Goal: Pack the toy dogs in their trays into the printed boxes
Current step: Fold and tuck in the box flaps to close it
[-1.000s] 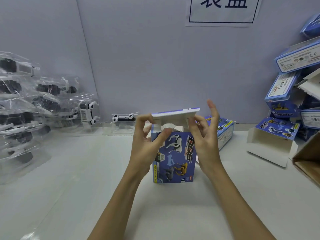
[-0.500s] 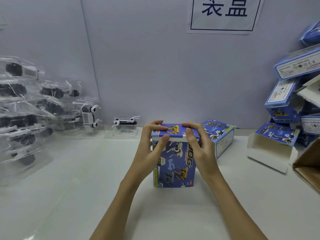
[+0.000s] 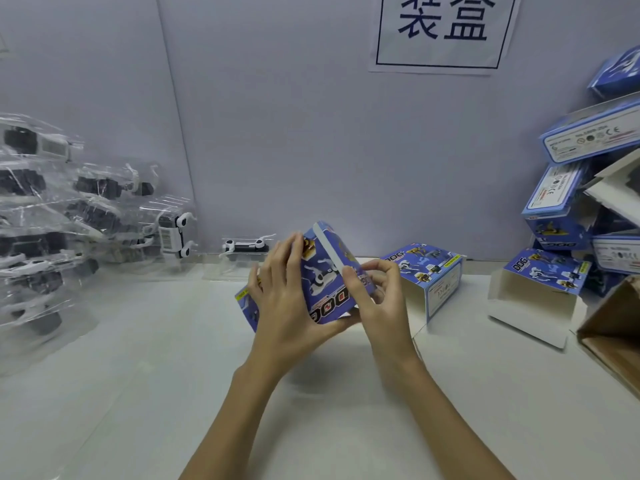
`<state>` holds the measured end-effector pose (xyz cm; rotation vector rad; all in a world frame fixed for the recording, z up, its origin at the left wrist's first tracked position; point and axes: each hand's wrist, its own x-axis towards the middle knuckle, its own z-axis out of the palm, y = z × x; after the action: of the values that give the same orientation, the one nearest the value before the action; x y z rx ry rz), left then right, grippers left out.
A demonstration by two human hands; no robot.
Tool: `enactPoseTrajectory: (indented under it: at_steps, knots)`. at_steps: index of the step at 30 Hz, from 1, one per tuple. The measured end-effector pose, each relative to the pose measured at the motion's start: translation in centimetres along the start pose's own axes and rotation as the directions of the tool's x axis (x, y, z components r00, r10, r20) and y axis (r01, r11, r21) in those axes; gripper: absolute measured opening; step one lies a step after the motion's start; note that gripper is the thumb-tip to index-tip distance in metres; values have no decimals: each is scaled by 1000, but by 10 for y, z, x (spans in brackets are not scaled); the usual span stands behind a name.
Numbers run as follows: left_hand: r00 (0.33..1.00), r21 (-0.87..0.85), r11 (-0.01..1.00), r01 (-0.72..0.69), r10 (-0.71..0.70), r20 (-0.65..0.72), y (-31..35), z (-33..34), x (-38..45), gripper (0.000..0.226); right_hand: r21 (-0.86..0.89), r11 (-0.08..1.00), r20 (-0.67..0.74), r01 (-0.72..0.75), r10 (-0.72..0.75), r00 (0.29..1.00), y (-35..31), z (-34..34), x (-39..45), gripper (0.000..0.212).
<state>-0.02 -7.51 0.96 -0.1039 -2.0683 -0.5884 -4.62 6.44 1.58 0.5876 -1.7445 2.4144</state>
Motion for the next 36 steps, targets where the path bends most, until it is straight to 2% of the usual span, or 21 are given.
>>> enactPoseTrajectory:
  at_steps: [5,7,10,15,23,29,36]
  knots:
    - [989,1,993,-115,115,89,-19,-6,2,117,-122,992,179,-43,65,982,-5,-18,11,36]
    - [971,51,979,-196,186,149,-24,-6,1,118,-121,992,188,-47,69,980,-3,-17,10,37]
    - [952,94,962,-256,234,199,-24,-2,-1,118,-151,988,140,19,2,990,2,-11,6,35]
    - [956,131,957,-259,235,178,-21,0,-1,116,-145,987,197,63,-34,980,-1,-11,4,47]
    - [960,164,956,-244,215,177,-19,1,-2,115,-105,994,198,24,-3,980,-3,-9,4,46]
    - [954,210,938,-276,242,174,-17,0,-3,110,-142,989,195,37,-9,981,-2,-9,3,47]
    - [953,274,917,-289,250,169,-12,0,-3,103,-149,989,352,-1,54,934,-2,-11,2,49]
